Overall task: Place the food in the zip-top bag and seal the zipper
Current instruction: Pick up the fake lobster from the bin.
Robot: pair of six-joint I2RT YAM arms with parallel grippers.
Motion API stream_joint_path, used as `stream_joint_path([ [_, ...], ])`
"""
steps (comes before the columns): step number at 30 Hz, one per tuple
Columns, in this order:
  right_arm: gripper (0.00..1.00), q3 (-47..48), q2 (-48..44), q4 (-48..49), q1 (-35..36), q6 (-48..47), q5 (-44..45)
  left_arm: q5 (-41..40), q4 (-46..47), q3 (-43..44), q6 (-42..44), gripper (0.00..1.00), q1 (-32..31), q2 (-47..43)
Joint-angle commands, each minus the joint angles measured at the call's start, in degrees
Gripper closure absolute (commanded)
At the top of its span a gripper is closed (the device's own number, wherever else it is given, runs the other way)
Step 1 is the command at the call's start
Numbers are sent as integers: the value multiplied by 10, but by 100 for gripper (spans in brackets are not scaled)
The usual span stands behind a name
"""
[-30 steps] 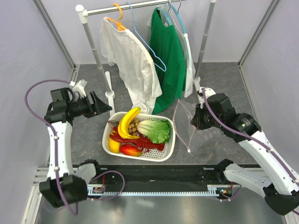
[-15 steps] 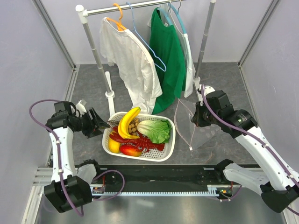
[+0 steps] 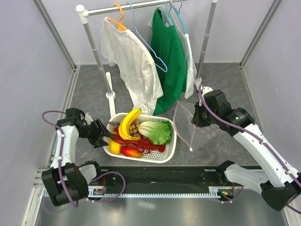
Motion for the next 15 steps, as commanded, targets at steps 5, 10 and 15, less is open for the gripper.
stream_joint_path([
  [5, 100, 33, 20, 15, -3, 6, -4, -50, 110, 5, -53, 38, -33, 30],
  [10, 100, 34, 22, 15, -4, 5, -1, -52, 171, -9, -70, 40, -52, 37],
  [15, 100, 37, 23, 14, -4, 1, 2, -57, 199, -17, -82, 44, -69, 58],
])
